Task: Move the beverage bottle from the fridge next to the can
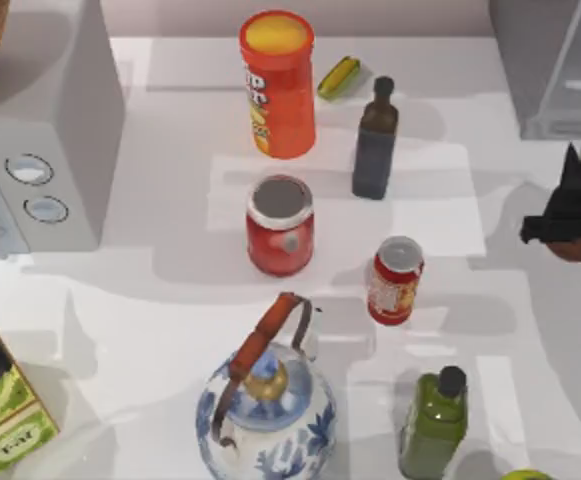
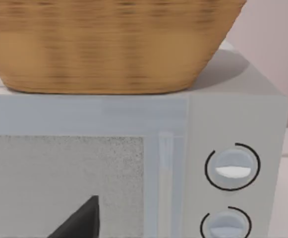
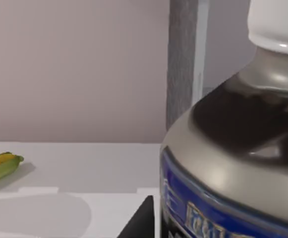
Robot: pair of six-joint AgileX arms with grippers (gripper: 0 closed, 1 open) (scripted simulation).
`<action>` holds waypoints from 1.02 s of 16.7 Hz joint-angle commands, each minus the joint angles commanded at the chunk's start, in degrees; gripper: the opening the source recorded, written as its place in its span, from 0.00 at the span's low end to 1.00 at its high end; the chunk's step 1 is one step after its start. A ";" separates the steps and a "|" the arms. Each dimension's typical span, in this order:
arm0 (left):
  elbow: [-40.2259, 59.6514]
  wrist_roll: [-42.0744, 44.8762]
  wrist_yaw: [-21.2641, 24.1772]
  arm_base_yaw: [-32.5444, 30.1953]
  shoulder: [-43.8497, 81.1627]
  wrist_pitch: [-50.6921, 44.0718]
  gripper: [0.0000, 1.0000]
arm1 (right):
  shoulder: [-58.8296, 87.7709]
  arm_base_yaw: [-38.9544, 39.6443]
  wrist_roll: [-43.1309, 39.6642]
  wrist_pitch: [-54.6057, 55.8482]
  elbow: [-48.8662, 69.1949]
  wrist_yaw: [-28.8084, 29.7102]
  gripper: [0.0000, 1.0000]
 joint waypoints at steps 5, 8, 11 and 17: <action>0.00 0.00 0.00 0.00 0.00 0.00 1.00 | -0.54 9.09 -0.29 6.66 -6.83 9.09 0.00; 0.00 0.00 0.00 0.00 0.00 0.00 1.00 | -0.56 9.16 -0.29 6.71 -6.89 9.16 0.00; 0.00 0.00 0.00 0.00 0.00 0.00 1.00 | -0.48 9.05 -0.23 6.63 -6.81 9.07 0.00; 0.00 0.00 0.00 0.00 0.00 0.00 1.00 | -0.55 9.16 -0.30 6.71 -6.90 9.16 0.15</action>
